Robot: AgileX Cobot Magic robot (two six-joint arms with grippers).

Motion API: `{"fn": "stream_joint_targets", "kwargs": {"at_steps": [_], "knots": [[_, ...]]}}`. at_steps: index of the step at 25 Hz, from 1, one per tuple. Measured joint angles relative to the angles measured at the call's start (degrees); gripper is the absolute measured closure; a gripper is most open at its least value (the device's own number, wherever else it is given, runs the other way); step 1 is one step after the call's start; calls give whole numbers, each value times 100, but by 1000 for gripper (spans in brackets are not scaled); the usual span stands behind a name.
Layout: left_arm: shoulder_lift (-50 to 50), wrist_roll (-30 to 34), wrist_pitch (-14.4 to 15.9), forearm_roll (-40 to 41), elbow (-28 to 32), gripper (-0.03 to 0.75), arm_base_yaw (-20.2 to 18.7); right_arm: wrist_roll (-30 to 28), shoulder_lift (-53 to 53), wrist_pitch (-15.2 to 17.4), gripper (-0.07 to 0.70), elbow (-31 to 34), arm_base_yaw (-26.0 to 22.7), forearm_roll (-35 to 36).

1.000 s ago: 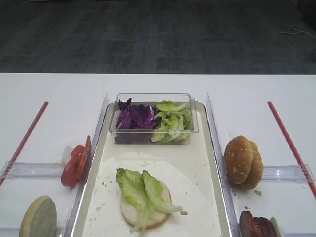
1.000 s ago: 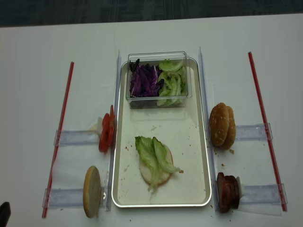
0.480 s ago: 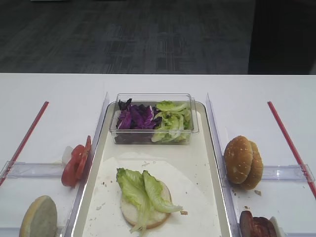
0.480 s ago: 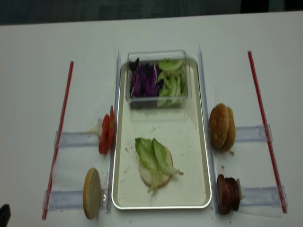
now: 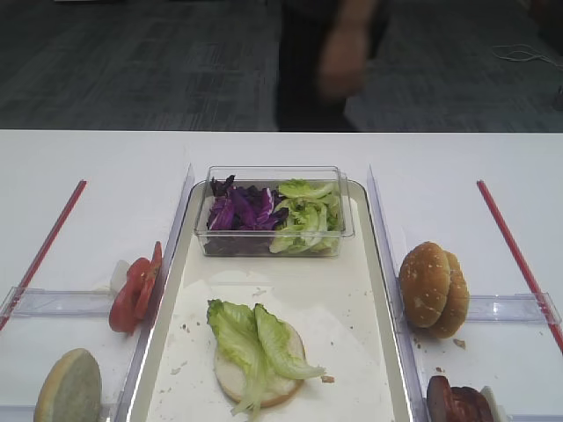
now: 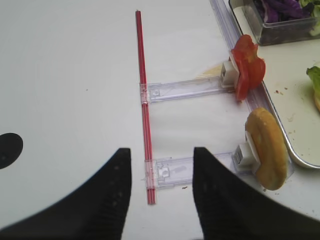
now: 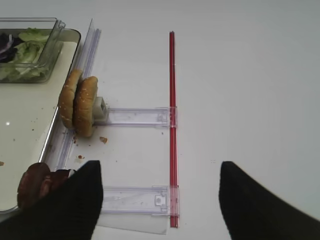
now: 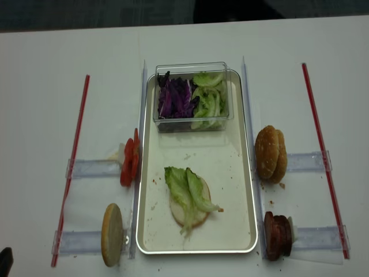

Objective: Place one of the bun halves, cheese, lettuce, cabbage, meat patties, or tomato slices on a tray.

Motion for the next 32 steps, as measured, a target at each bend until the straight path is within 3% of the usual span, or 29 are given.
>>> {"fn": "stream_joint_targets", "kwargs": {"at_steps": [7,32], "knots": [[0,0,0,0,0,411,0,0,0,-139,132,70,0,0],[0,0,0,0,0,411,0,0,0,-143,132,70,0,12]]}}
